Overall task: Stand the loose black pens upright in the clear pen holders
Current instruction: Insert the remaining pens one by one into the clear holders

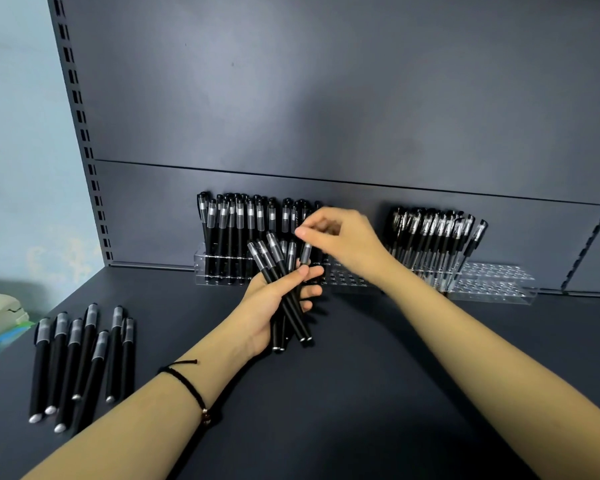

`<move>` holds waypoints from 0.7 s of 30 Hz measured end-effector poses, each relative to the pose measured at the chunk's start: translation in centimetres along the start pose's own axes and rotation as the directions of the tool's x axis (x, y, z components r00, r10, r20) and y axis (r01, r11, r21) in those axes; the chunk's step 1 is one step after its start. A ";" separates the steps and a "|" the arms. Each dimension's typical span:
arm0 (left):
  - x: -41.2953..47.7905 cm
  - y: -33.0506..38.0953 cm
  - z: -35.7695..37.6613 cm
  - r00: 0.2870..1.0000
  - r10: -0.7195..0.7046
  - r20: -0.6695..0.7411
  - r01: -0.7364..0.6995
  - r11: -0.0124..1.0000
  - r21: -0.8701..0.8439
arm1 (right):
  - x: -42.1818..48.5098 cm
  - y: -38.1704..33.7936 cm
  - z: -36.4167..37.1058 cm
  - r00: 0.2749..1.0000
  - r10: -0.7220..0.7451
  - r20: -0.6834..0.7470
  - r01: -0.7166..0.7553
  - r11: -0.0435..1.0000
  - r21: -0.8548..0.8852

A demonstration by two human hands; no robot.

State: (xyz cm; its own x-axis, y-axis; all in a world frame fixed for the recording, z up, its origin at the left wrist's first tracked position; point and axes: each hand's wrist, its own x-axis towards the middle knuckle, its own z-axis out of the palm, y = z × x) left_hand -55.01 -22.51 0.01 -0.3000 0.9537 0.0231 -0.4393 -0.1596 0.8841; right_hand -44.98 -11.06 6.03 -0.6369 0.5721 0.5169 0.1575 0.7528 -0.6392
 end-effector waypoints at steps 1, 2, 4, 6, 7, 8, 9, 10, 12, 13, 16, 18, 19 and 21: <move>-0.1 0.0 0.0 1.000 0.008 0.005 -0.008 1.000 -0.012 | -0.2 -0.1 0.1 1.000 0.019 0.025 -0.020 0.999 0.050; -0.1 0.1 0.1 1.000 0.015 0.009 -0.015 1.000 -0.024 | -0.3 -0.2 0.2 0.998 0.048 0.041 -0.053 0.992 0.115; -0.2 0.1 0.0 0.999 0.036 0.010 -0.035 0.998 -0.048 | -0.5 -0.3 0.2 0.992 0.100 0.074 -0.114 0.968 0.224; -0.1 0.3 0.0 0.999 0.054 0.001 -0.054 0.996 -0.066 | -0.7 -0.2 0.1 0.990 0.109 0.091 -0.131 0.947 0.292; -0.1 0.4 0.0 0.998 0.056 -0.006 -0.057 0.995 -0.078 | -0.7 -0.1 0.1 0.990 0.107 0.092 -0.131 0.939 0.319; -0.1 0.4 0.0 0.999 0.053 -0.011 -0.053 0.994 -0.092 | -0.7 -0.1 0.0 0.990 0.109 0.093 -0.134 0.932 0.337; -0.1 0.5 0.0 0.999 0.045 -0.011 -0.046 0.994 -0.103 | -0.7 -0.1 -0.1 0.989 0.110 0.097 -0.136 0.930 0.342; -0.1 0.6 0.0 0.999 0.034 -0.007 -0.035 0.993 -0.109 | -0.6 -0.2 -0.2 0.989 0.109 0.096 -0.135 0.930 0.341; -0.2 0.6 0.1 1.000 0.007 0.004 -0.007 0.994 -0.108 | 0.0 -0.7 -0.8 0.993 0.113 0.017 -0.111 0.922 0.372; -0.2 0.5 0.1 1.000 -0.007 0.008 0.008 0.994 -0.105 | 0.6 -1.0 -1.2 0.988 0.129 -0.079 -0.086 0.906 0.414; -0.2 0.2 0.1 0.999 -0.046 0.009 0.047 0.994 -0.102 | 2.9 -1.7 -3.4 0.882 0.158 -0.444 0.076 0.882 0.464; -0.2 0.2 0.1 0.999 -0.053 0.006 0.054 0.993 -0.101 | 4.2 -1.7 -4.8 0.795 0.090 -0.600 0.142 0.934 0.329; -0.2 0.2 0.1 0.999 -0.053 0.006 0.054 0.993 -0.101 | 4.7 -1.6 -5.4 0.767 0.054 -0.639 0.149 0.954 0.259; -0.2 0.3 0.1 0.999 -0.052 0.005 0.052 0.993 -0.104 | 5.4 -1.6 -6.0 0.734 0.010 -0.679 0.148 0.974 0.174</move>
State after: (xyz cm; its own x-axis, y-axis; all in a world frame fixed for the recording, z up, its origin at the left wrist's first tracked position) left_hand -54.99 -22.68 0.28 -0.2725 0.9620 -0.0202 -0.5402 -0.1356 0.8305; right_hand -44.13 -7.19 13.27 0.0463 0.6484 0.7599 -0.0725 0.7609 -0.6448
